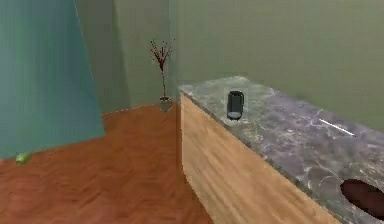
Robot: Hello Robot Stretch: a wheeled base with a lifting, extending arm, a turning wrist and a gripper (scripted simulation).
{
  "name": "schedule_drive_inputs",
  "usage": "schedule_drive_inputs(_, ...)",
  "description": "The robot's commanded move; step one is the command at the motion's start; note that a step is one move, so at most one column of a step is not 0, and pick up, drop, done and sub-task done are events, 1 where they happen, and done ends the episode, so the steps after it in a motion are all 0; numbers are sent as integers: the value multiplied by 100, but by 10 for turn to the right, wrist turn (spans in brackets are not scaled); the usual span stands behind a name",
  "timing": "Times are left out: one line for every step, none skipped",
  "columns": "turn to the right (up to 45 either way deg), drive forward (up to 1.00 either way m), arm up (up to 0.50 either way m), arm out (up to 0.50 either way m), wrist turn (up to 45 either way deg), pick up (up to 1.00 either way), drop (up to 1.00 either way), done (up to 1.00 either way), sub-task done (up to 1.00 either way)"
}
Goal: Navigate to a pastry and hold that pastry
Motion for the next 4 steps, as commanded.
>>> schedule_drive_inputs(450, 0, 0, 0, 0, 0, 0, 0, 0)
schedule_drive_inputs(240, 0, 0, 0, 0, 0, 0, 0, 0)
schedule_drive_inputs(30, 0, 0, 0, 0, 0, 0, 0, 0)
schedule_drive_inputs(0, 35, 0, 0, 0, 0, 0, 0, 0)
